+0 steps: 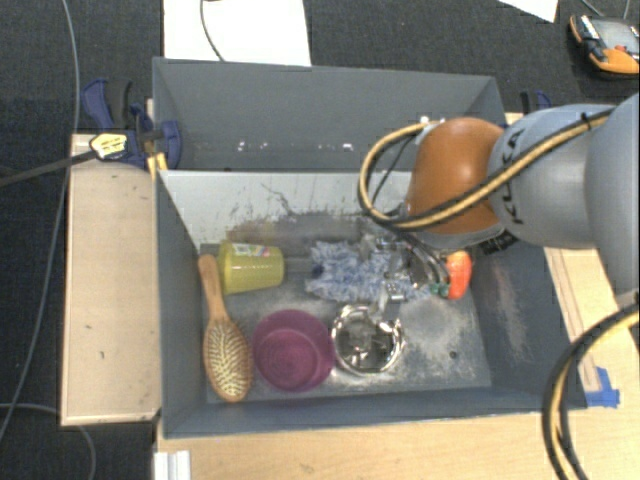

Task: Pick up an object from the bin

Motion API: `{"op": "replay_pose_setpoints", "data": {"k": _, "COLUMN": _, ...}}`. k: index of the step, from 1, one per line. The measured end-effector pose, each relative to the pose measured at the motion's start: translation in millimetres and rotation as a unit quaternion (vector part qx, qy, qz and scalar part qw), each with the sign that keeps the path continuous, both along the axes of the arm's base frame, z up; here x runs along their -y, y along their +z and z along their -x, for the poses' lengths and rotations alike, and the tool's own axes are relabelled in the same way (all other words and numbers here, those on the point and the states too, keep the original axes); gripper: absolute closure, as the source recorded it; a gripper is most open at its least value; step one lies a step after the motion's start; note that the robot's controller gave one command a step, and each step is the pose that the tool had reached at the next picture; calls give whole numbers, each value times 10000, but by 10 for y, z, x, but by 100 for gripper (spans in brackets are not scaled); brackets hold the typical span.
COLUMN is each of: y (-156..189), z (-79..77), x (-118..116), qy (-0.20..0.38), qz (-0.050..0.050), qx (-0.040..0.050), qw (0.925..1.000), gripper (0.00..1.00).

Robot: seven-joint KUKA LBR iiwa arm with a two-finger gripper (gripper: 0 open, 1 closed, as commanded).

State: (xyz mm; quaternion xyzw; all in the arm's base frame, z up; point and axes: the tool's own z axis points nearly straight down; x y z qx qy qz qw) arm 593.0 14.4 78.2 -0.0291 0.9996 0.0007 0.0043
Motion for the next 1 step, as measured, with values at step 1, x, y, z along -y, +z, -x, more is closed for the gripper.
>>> {"op": "replay_pose_setpoints", "data": {"k": 1, "y": -66, "z": 20, "x": -244, "qy": -335, "qz": -8, "qx": 22, "qw": 9994, "gripper": 0}}
